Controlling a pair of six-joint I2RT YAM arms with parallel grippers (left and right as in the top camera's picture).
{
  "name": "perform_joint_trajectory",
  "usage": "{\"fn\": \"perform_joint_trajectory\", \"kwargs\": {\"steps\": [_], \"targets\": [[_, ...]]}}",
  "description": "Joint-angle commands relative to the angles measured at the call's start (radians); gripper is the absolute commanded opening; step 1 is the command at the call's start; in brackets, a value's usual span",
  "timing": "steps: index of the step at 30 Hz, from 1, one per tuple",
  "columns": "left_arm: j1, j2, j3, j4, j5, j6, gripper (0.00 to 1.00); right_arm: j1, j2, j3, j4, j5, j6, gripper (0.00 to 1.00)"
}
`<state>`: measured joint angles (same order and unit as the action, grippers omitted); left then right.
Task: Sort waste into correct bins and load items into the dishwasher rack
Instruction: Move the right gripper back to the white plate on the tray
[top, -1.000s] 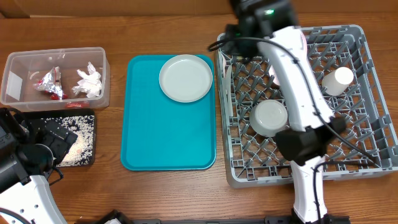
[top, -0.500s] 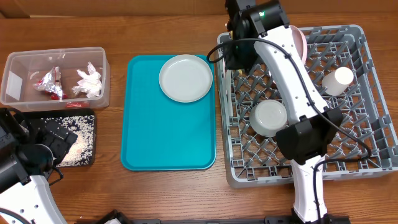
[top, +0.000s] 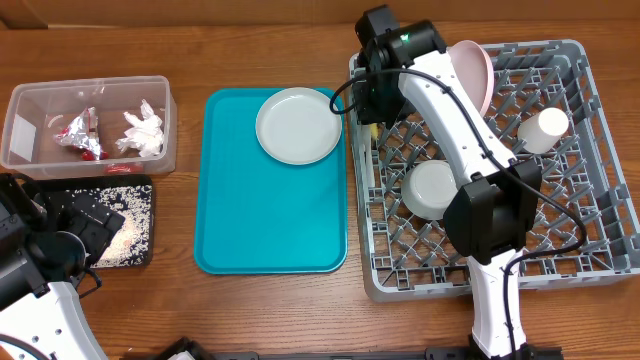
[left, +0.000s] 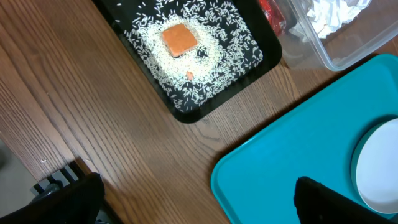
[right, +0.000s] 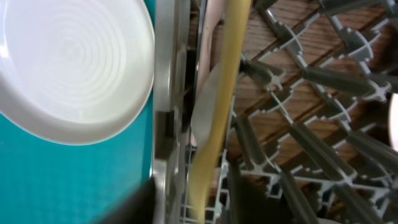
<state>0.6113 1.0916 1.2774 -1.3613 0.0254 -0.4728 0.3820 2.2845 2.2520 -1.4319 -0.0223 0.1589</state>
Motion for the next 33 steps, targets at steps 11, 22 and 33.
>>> {"fn": "perform_joint_trajectory", "kwargs": {"steps": [11, 22, 33], "targets": [[0.007, 0.002, -0.004, 0.000, -0.010, -0.014, 1.00, 0.006, -0.010, 0.135, -0.084, -0.020, 0.063, 0.92], [0.007, 0.002, -0.004, 0.000, -0.010, -0.014, 1.00, 0.149, -0.025, 0.133, 0.067, -0.170, -0.127, 0.90], [0.007, 0.002, -0.004, 0.000, -0.010, -0.014, 1.00, 0.325, 0.048, -0.049, 0.281, -0.039, -0.166, 0.80]]}}
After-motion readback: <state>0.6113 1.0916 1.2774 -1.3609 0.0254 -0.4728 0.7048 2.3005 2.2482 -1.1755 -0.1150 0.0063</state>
